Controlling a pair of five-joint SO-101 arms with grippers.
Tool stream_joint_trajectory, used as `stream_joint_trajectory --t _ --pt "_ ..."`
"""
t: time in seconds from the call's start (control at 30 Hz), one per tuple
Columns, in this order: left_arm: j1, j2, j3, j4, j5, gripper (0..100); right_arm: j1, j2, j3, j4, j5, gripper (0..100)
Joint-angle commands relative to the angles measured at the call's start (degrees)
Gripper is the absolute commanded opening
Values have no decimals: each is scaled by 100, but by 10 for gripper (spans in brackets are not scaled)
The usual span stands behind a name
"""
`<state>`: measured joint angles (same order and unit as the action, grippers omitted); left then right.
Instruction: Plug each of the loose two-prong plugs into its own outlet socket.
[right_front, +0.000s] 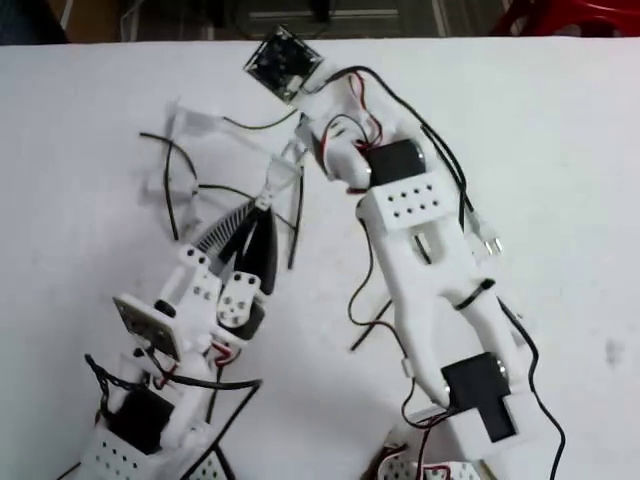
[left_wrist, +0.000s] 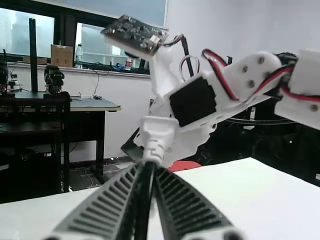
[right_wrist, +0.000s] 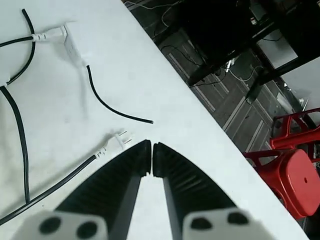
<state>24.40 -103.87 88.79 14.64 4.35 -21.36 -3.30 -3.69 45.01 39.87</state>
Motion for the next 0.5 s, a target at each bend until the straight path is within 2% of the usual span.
stream_joint_trajectory --t 0.0,0.27,0.47 --pt "-163 -57 -149 -105 53 22 4 -497 -589 330 35 19" --pt "-303 -57 -193 -149 70 23 180 -1007 -941 840 26 19" --pt "-295 -57 -202 -668 70 24 576 -1253 -914 963 26 19"
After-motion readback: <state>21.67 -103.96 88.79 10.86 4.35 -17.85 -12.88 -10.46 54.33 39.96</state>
